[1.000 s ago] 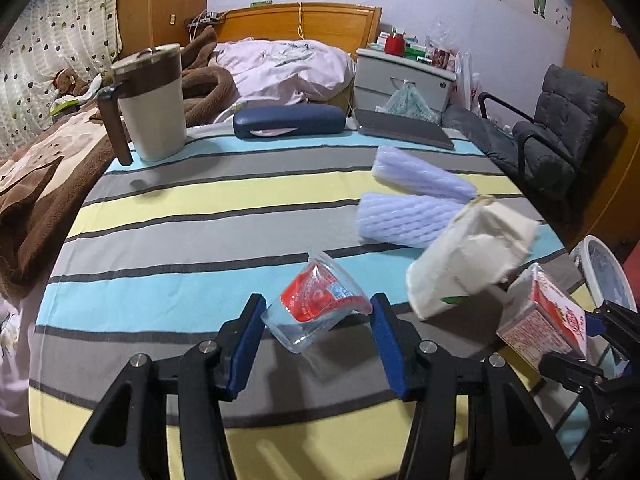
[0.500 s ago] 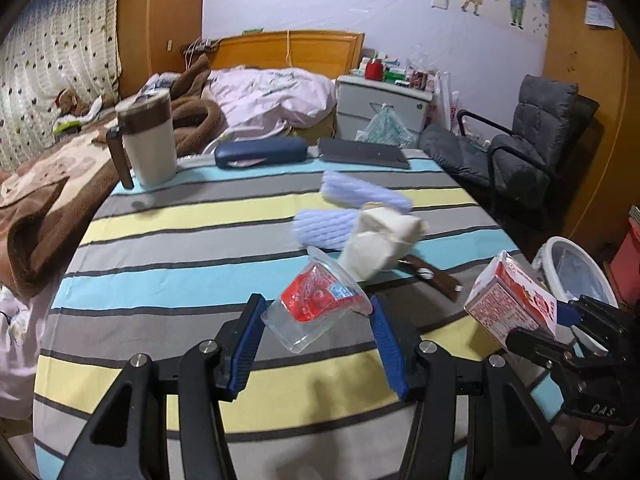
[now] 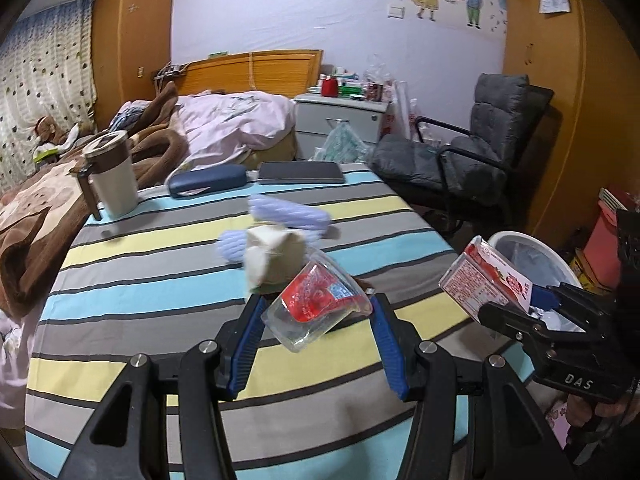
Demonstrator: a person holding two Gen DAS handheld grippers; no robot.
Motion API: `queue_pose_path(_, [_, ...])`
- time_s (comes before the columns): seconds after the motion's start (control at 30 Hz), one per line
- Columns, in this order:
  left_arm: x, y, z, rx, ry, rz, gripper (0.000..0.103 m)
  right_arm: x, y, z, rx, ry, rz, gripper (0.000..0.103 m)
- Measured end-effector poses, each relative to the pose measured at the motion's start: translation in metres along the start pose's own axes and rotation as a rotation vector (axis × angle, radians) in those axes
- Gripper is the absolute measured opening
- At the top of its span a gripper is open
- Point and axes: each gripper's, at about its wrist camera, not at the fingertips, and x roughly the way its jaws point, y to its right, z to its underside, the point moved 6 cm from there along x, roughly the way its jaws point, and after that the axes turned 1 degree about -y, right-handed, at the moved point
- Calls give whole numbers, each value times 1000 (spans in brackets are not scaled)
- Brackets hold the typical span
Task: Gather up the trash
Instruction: 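Carry the juice box and clear cup to the bin and release both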
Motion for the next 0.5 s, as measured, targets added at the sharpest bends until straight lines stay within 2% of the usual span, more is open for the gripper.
queue_pose_path(0.5, [13, 94, -4, 109, -6, 92, 56, -37, 61, 9, 88, 52, 128, 59])
